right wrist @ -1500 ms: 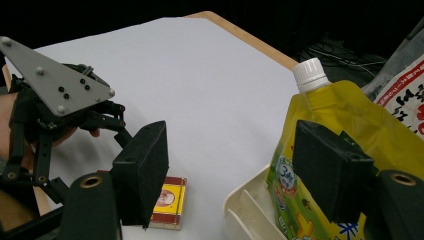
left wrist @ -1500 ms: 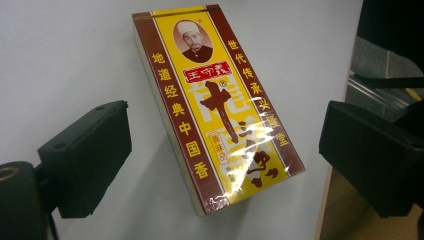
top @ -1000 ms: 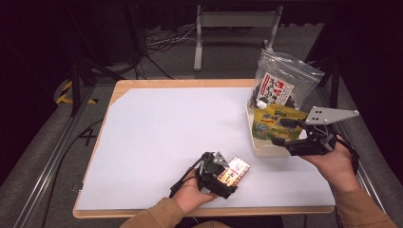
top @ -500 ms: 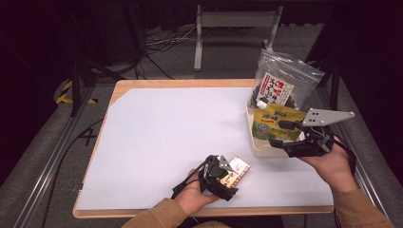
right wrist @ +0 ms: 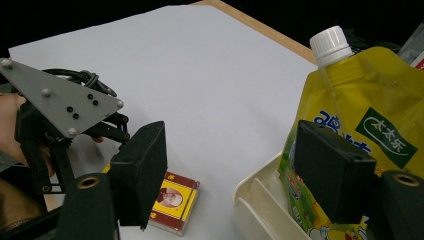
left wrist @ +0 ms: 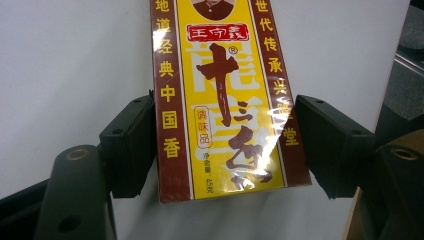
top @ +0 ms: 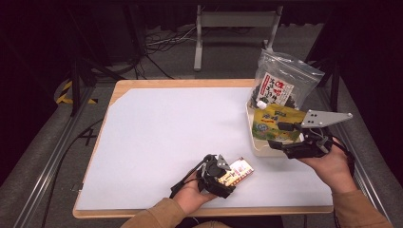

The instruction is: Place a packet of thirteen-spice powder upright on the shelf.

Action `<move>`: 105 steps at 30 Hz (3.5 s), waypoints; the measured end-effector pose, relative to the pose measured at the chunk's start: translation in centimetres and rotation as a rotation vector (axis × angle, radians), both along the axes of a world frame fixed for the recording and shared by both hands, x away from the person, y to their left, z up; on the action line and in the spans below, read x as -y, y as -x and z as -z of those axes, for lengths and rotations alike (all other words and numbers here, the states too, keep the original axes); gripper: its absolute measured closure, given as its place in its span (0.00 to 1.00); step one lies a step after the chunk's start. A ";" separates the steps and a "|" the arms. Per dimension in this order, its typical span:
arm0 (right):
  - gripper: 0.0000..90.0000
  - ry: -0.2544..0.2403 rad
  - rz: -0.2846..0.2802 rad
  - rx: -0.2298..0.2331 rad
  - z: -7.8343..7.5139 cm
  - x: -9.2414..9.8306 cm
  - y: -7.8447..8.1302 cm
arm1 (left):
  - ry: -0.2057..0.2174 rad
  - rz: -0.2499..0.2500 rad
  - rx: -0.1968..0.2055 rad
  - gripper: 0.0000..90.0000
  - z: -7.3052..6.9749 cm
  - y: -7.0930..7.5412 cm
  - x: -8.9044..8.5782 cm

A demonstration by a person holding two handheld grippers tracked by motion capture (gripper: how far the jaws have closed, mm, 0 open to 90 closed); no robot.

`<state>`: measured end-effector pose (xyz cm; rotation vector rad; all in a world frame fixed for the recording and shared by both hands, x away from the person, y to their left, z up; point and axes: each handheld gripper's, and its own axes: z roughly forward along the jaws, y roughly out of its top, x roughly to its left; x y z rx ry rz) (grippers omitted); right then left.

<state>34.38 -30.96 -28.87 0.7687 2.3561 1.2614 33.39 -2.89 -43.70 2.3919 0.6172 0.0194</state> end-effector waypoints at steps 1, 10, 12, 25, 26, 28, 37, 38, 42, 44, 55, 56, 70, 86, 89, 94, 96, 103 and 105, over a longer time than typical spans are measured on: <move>0.33 0.000 0.000 -0.001 0.0 0.0 0.0 | 0.002 0.004 0.003 0.34 0.0 0.0 -0.1; 0.35 0.003 -0.010 -0.006 -0.1 -0.2 0.0 | 0.050 0.004 0.026 0.37 -0.4 0.2 -0.6; 0.36 0.005 -0.011 -0.007 -0.2 -0.3 0.0 | 0.066 0.009 0.043 0.37 -0.7 0.4 -0.7; 0.36 0.040 -0.018 -0.003 -1.3 -0.8 0.2 | 0.226 -0.020 0.168 0.37 -3.0 1.2 -2.4; 0.36 0.043 -0.018 -0.004 -1.5 -0.9 0.2 | 0.234 -0.024 0.178 0.37 -3.1 1.2 -2.6; 0.37 0.047 -0.020 -0.006 -1.7 -1.1 0.2 | 0.243 -0.032 0.196 0.37 -3.2 1.3 -2.8; 0.39 0.066 -0.020 -0.042 -2.5 -1.8 0.1 | 0.306 -0.060 0.305 0.37 -3.9 2.0 -3.3; 0.39 0.067 -0.021 -0.046 -2.5 -1.9 0.2 | 0.311 -0.060 0.310 0.37 -4.0 2.1 -3.3; 0.41 0.073 -0.025 -0.070 -2.7 -2.3 0.2 | 0.343 -0.066 0.354 0.36 -4.2 2.4 -3.6; 0.40 0.061 -0.029 -0.086 -2.7 -2.5 0.2 | 0.349 -0.060 0.367 0.36 -4.2 2.4 -3.7; 0.39 0.051 -0.056 -0.157 -2.4 -3.8 -0.1 | 0.378 -0.061 0.440 0.36 -4.2 2.9 -3.9; 0.39 0.048 -0.056 -0.170 -2.3 -3.9 -0.1 | 0.379 -0.062 0.446 0.36 -4.2 3.0 -3.9; 0.38 0.065 -0.066 -0.262 -1.1 -5.5 -1.0 | 0.373 -0.059 0.515 0.36 -4.3 3.6 -3.8; 0.35 0.057 -0.087 -0.344 0.2 -6.5 -2.1 | 0.392 -0.059 0.529 0.36 -4.4 3.9 -3.8; 0.35 0.049 -0.091 -0.360 0.4 -6.6 -2.3 | 0.394 -0.062 0.538 0.36 -4.4 3.9 -3.9; 0.35 0.031 -0.113 -0.390 0.8 -6.9 -2.5 | 0.394 -0.060 0.541 0.36 -4.4 3.9 -4.0; 0.35 0.020 -0.116 -0.407 1.0 -7.1 -2.6 | 0.396 -0.060 0.543 0.36 -4.4 3.9 -4.0; 0.43 0.020 -0.143 -0.425 1.3 -7.5 -2.7 | 0.394 -0.057 0.543 0.36 -4.4 3.9 -4.0; 0.43 0.018 -0.143 -0.427 1.3 -7.5 -2.7 | 0.391 -0.056 0.550 0.36 -4.4 3.9 -4.0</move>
